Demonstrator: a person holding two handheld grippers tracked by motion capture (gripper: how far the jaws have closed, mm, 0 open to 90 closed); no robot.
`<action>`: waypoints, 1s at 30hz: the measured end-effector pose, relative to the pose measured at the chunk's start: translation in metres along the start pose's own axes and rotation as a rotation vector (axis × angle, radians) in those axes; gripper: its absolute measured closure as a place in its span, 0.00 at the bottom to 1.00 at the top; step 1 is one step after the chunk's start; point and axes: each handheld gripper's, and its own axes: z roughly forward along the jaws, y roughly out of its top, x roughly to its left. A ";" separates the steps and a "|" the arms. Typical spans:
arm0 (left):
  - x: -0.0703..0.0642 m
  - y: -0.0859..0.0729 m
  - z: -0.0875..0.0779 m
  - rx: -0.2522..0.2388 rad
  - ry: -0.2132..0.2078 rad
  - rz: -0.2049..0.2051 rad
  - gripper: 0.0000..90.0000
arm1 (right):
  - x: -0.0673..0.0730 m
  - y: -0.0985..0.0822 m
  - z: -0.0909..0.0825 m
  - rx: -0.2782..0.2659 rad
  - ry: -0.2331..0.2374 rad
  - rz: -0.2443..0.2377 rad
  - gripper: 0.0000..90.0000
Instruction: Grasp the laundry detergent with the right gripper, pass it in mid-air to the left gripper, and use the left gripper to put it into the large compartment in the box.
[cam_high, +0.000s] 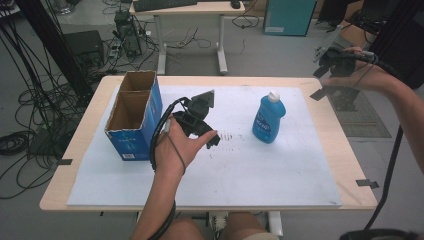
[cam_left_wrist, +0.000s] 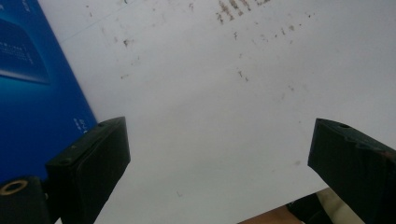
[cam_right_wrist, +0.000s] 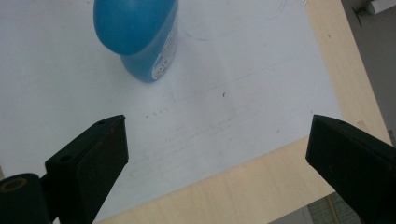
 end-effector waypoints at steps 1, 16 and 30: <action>0.000 -0.001 0.000 -0.003 -0.001 -0.003 0.07 | 0.003 -0.008 0.005 -0.009 0.008 0.015 0.06; 0.001 -0.012 -0.001 -0.002 0.000 -0.002 0.07 | 0.039 -0.046 0.037 -0.114 0.029 0.098 0.05; 0.005 -0.020 0.003 0.004 -0.003 -0.005 0.07 | 0.063 -0.064 0.071 -0.199 0.017 0.163 0.04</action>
